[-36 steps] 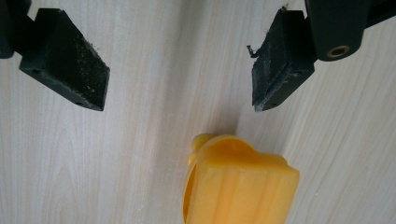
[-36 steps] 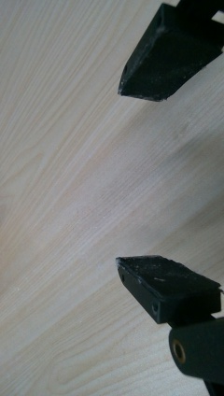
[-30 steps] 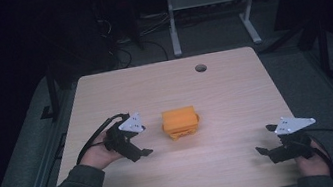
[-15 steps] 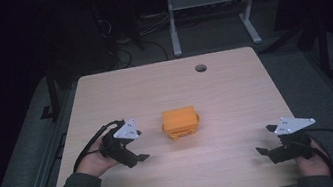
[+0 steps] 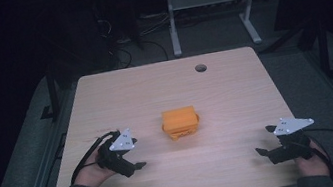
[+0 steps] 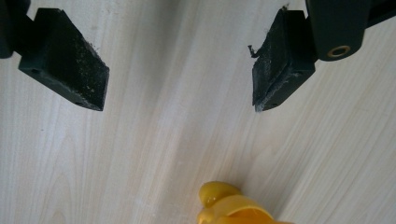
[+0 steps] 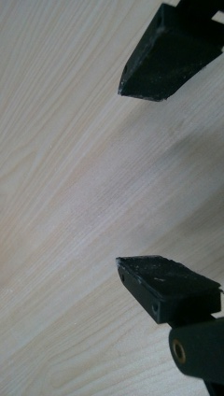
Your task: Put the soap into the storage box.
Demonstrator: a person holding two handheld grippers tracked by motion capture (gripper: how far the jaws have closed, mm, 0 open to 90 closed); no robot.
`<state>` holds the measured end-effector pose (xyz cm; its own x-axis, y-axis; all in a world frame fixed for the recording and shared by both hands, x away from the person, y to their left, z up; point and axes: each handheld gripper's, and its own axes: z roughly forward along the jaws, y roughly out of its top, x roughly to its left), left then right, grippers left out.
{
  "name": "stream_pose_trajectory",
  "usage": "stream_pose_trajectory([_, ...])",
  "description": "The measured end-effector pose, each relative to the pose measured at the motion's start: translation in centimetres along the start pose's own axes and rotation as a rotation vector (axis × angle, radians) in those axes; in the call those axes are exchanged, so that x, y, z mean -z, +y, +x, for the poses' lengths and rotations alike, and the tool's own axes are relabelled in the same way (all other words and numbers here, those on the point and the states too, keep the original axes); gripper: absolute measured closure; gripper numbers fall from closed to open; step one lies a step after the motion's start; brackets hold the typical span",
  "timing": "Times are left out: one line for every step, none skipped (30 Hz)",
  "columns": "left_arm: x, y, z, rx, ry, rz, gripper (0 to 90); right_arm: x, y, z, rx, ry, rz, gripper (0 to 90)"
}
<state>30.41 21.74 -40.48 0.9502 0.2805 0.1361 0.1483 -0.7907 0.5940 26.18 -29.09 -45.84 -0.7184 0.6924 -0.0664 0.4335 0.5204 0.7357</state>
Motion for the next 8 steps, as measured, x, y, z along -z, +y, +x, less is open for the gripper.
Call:
stream_pose_trajectory([0.0, -0.4, -0.2, 0.013, 0.007, -0.002, 18.5, 0.0, 0.0, 0.0, -0.001, 0.000, 0.002, 13.7])
stream_pose_trajectory([0.0, -0.6, -0.4, 0.021, 0.016, -0.007, 18.4, 0.0, 0.0, 0.0, -0.002, 0.000, 0.002, 13.7])
stream_pose_trajectory([0.0, -1.1, -0.7, 0.028, 0.024, -0.015, 18.1, 0.0, 0.0, 0.0, -0.001, 0.001, 0.001, 13.7])
stream_pose_trajectory([0.0, -1.5, -0.9, 0.046, 0.028, -0.030, 18.1, 0.0, 0.0, 0.0, 0.000, 0.001, 0.002, 13.7])
stream_pose_trajectory([0.0, -1.5, -0.9, 0.046, 0.028, -0.030, 18.0, 0.0, 0.0, 0.0, 0.000, 0.001, 0.002, 13.7])
stream_pose_trajectory([0.0, -2.2, -1.3, 0.066, 0.042, -0.041, 18.0, 0.0, 0.0, 0.0, 0.001, 0.001, 0.002, 13.7])
stream_pose_trajectory([0.0, -2.7, -1.6, 0.075, 0.049, -0.045, 17.6, -0.1, 0.0, 0.0, 0.002, 0.001, 0.002, 13.7])
stream_pose_trajectory([0.1, -3.0, -1.7, 0.077, 0.046, -0.039, 16.6, -0.1, 0.0, 0.0, 0.003, 0.002, 0.002, 13.7])
